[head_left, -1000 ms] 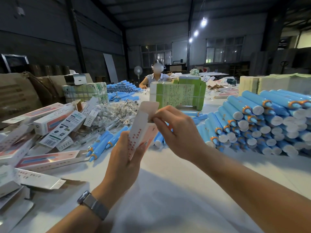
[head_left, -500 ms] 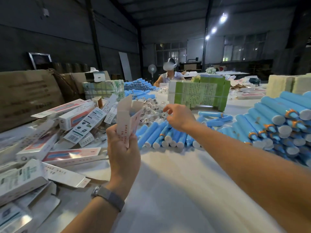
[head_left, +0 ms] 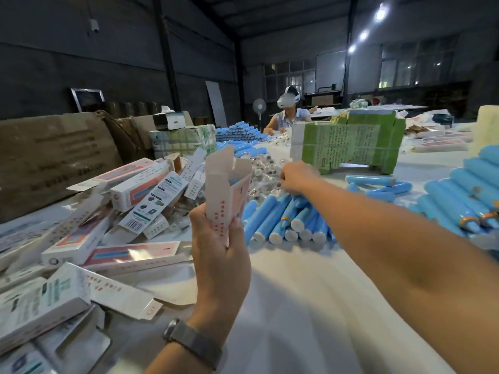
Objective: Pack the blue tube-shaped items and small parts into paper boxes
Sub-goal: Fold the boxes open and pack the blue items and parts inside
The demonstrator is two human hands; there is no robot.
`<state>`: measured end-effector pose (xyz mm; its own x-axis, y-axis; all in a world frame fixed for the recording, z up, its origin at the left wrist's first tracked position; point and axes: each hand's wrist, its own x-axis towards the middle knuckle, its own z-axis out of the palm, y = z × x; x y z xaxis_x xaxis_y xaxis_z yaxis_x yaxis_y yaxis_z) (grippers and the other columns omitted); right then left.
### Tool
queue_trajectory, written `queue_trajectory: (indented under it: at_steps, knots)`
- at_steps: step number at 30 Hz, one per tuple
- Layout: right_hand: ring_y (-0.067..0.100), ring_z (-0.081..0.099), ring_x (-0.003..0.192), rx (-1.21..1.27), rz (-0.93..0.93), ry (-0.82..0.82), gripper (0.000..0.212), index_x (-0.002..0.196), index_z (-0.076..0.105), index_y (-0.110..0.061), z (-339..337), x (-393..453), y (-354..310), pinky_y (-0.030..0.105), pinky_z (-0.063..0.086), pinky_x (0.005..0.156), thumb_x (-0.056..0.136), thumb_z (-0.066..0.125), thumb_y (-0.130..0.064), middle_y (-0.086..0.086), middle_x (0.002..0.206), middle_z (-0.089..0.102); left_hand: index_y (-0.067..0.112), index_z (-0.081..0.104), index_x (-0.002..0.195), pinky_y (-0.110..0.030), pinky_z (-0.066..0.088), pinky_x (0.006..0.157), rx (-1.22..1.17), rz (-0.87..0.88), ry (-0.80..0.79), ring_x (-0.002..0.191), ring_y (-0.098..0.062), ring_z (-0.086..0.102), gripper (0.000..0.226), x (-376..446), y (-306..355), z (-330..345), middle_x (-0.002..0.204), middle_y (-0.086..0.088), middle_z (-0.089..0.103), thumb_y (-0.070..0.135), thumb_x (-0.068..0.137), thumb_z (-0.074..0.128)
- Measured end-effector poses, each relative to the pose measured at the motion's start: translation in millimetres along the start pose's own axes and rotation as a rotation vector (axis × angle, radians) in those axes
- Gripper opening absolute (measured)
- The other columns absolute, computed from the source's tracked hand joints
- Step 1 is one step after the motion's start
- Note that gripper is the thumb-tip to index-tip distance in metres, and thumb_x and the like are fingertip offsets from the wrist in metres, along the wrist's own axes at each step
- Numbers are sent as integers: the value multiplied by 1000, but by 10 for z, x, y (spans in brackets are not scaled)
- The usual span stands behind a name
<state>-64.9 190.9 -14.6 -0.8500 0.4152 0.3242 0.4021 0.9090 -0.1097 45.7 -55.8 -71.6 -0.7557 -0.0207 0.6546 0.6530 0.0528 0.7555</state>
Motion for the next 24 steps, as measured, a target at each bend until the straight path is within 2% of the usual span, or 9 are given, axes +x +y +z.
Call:
queue_trajectory:
  at_steps: [2, 4, 7, 8, 11, 15, 17, 20, 24]
  knots:
    - [28, 63, 96, 141, -12, 111, 25, 117, 64, -19, -35, -62, 2, 35, 52, 76, 94, 55, -17, 8, 111, 67, 43, 31, 95, -15, 49, 76, -15, 0, -22, 110, -21, 56, 39, -1, 0, 6, 120, 1, 56, 14, 100, 57]
    - [27, 66, 95, 333, -38, 279, 29, 123, 61, -17, -145, -180, 14, 40, 56, 82, 95, 59, -16, 7, 107, 70, 43, 36, 99, -26, 53, 78, -22, 12, -48, 108, -22, 57, 36, -10, -2, 10, 117, 3, 57, 14, 99, 58]
    - [22, 69, 89, 591, -121, 503, 31, 120, 61, -14, -435, -482, 24, 43, 56, 84, 90, 69, -14, 3, 99, 72, 45, 38, 98, -45, 54, 80, -17, 25, -95, 101, -23, 59, 37, -40, 20, 7, 107, 8, 58, 15, 97, 61]
    - [19, 70, 85, 680, -150, 537, 32, 118, 61, -14, -551, -618, 20, 42, 57, 83, 89, 72, -15, 1, 95, 72, 47, 37, 96, -45, 53, 78, -16, 34, -110, 98, -21, 60, 39, -57, 31, 12, 105, 10, 59, 16, 97, 61]
    - [7, 69, 74, 974, -186, 576, 30, 112, 57, -13, -904, -1108, 14, 36, 60, 77, 88, 74, -16, -9, 85, 68, 45, 35, 100, -25, 48, 70, -36, 77, -171, 90, -7, 59, 30, -116, 79, 48, 101, 15, 59, 28, 93, 58]
    - [19, 71, 72, 1333, -264, 605, 24, 103, 57, -7, -1292, -1829, -26, 36, 58, 65, 86, 73, -7, 1, 85, 74, 34, 42, 100, -16, 43, 68, -130, 70, -268, 83, 4, 57, 19, -197, 139, 90, 94, 23, 61, 28, 87, 55]
    - [16, 71, 68, 1391, -323, 621, 21, 97, 58, -12, -1407, -2136, -60, 30, 57, 59, 84, 73, -5, -3, 82, 75, 31, 41, 100, -18, 45, 71, -179, 53, -330, 82, 4, 55, 19, -233, 150, 107, 91, 28, 58, 26, 87, 54]
    - [20, 70, 66, 1462, -407, 615, 22, 93, 58, -15, -1519, -2417, -97, 31, 55, 55, 83, 73, -2, -1, 77, 73, 27, 38, 101, -32, 50, 82, -293, 18, -379, 90, -8, 59, 19, -275, 174, 135, 95, 21, 59, 23, 88, 52]
    - [21, 71, 67, 1470, -511, 627, 22, 94, 59, -14, -1627, -2527, -111, 28, 53, 55, 82, 74, -4, 0, 78, 73, 49, 37, 101, -28, 46, 82, -244, 38, -418, 87, 5, 54, 27, -321, 167, 155, 96, 34, 57, 30, 89, 52]
